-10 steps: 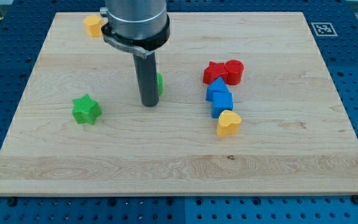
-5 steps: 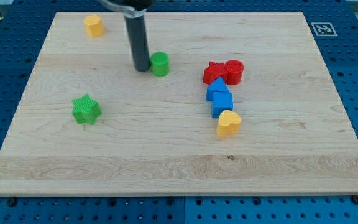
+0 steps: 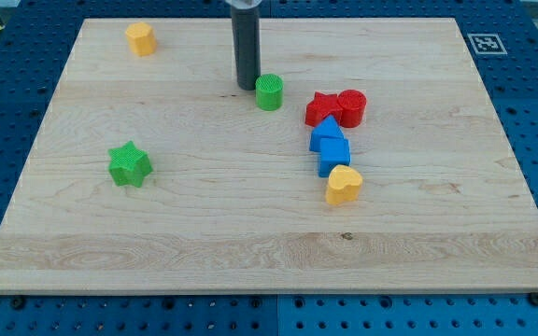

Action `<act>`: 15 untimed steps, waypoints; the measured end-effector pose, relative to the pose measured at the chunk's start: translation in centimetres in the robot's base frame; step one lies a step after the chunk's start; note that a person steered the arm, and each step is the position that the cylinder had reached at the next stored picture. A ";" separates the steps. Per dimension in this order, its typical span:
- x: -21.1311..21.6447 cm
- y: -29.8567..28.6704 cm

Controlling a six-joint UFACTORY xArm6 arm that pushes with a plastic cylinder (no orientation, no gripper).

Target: Bring the green circle at the right side of the red circle

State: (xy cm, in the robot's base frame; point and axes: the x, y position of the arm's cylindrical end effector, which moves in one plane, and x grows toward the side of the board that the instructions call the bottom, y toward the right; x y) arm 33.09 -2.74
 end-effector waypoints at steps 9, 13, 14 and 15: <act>5.3 1.5; -3.7 3.2; -3.9 5.3; -3.5 4.3</act>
State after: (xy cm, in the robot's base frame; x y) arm 29.57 1.55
